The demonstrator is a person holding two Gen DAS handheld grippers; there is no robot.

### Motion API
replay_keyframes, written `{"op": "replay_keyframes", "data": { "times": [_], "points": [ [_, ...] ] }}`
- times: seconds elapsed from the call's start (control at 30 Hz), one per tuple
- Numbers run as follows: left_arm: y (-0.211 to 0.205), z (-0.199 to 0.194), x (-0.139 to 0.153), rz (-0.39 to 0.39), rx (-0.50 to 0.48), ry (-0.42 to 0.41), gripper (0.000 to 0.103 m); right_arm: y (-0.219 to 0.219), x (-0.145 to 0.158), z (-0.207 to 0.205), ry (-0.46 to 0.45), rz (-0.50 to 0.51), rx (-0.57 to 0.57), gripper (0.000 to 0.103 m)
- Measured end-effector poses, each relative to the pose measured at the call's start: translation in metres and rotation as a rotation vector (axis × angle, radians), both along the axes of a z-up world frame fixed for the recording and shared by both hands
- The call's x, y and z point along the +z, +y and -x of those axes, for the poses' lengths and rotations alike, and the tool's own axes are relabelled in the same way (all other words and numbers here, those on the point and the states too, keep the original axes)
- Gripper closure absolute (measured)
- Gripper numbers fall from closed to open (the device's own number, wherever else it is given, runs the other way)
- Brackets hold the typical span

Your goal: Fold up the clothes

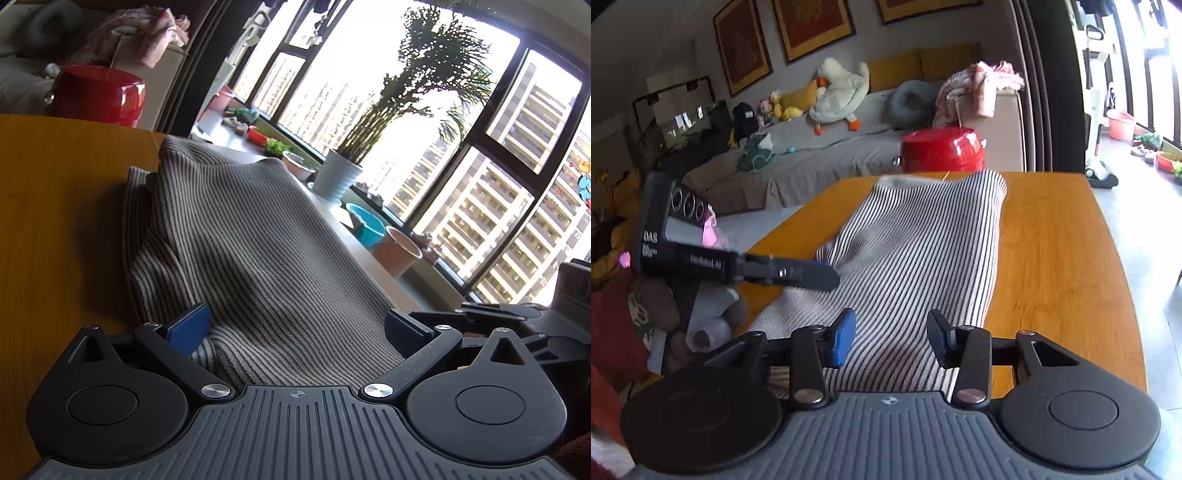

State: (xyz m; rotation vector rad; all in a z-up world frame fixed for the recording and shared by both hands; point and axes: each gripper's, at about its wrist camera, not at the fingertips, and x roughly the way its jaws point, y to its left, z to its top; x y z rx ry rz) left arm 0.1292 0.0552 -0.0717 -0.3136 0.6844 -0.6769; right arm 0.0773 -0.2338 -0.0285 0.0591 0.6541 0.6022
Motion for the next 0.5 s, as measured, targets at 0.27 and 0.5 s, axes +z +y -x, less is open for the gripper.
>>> {"op": "replay_keyframes", "data": {
  "times": [0.27, 0.5],
  "points": [
    [-0.005, 0.007, 0.001, -0.006, -0.005, 0.006, 0.0, -0.001, -0.008, 0.017, 0.017, 0.064, 0.024, 0.056],
    [-0.013, 0.018, 0.01, -0.087, 0.001, -0.009, 0.0, 0.023, 0.004, 0.045, -0.039, 0.288, 0.169, 0.03]
  ]
}}
